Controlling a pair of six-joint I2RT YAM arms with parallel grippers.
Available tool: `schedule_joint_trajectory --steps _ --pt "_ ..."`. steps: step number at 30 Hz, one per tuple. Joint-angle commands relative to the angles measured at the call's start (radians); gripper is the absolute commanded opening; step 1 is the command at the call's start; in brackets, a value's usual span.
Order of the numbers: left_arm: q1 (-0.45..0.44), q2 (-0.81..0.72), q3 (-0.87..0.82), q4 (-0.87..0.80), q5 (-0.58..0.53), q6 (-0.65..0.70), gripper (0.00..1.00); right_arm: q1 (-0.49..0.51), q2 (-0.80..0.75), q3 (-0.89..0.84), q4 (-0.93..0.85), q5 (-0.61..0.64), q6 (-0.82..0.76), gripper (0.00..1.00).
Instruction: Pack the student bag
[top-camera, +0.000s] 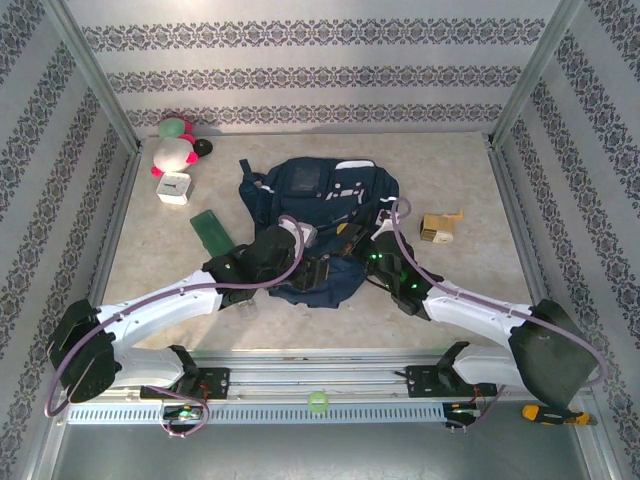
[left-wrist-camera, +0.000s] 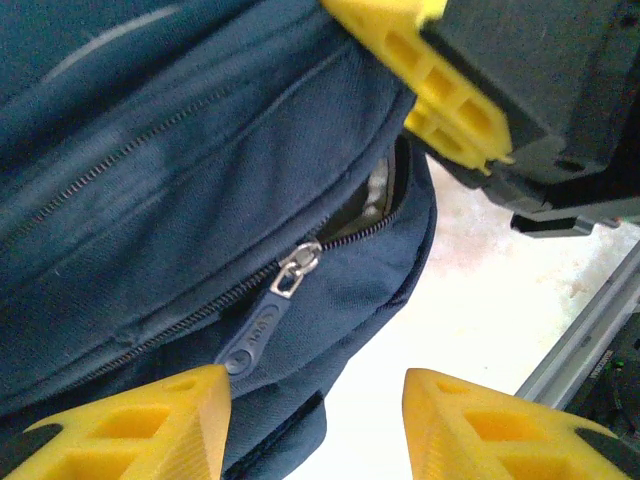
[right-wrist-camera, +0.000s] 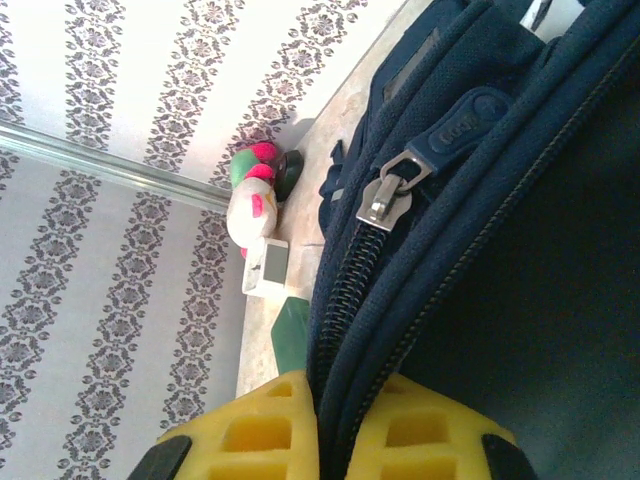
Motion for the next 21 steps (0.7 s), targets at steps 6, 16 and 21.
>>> schedule_joint_trajectory --steps 6,16,21 --pt "-0.016 0.055 0.012 -0.039 -0.025 -0.007 0.51 0.028 0.058 0.087 0.120 -0.025 -0.009 0.00" --pt "-0.012 -0.018 -0.016 -0.046 -0.192 -0.004 0.60 0.035 0.043 0.078 0.123 -0.012 -0.017 0.00" --pt "0.008 -0.012 -0.024 -0.030 -0.186 -0.022 0.59 0.035 0.026 0.072 0.122 -0.010 -0.022 0.00"
